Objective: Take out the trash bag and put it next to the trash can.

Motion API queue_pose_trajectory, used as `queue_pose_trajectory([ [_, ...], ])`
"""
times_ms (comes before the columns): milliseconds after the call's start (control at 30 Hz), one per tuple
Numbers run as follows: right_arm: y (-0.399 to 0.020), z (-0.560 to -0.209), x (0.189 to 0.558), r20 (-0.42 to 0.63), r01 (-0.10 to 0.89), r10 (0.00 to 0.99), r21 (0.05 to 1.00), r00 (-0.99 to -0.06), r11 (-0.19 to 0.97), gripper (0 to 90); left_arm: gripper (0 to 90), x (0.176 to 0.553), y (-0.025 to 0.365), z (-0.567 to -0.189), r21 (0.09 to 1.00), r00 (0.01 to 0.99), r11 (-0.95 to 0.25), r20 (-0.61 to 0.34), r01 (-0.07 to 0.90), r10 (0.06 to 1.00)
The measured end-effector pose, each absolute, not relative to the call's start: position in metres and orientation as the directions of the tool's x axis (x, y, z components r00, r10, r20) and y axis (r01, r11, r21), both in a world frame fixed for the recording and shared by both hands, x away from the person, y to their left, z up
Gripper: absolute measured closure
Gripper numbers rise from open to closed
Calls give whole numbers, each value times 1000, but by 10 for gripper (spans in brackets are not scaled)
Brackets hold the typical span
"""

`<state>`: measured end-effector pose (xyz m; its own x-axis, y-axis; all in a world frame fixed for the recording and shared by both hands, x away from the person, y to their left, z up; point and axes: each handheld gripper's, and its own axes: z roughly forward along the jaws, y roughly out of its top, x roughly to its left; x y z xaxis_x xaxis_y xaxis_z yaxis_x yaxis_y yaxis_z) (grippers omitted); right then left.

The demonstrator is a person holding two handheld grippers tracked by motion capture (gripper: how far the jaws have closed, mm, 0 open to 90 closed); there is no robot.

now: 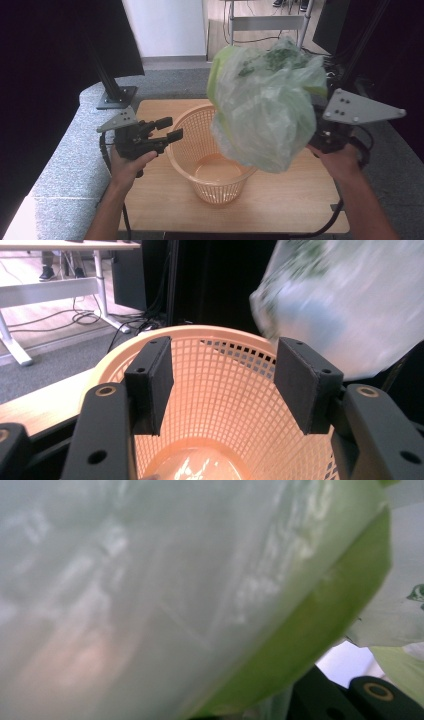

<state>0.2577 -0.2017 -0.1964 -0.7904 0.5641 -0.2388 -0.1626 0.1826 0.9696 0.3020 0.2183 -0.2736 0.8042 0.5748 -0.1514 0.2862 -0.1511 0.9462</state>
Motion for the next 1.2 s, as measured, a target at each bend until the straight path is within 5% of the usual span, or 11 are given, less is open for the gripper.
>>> queue_pose_trajectory([
  [567,-278,-208,233,-226,-139,665,973,-712,183,881,406,302,224,-281,947,801,-151,-148,285,580],
  [1200,-286,-355,290,-24,139,724,977,-690,164,875,396,304,230,-293,939,788,-148,-168,311,592],
])
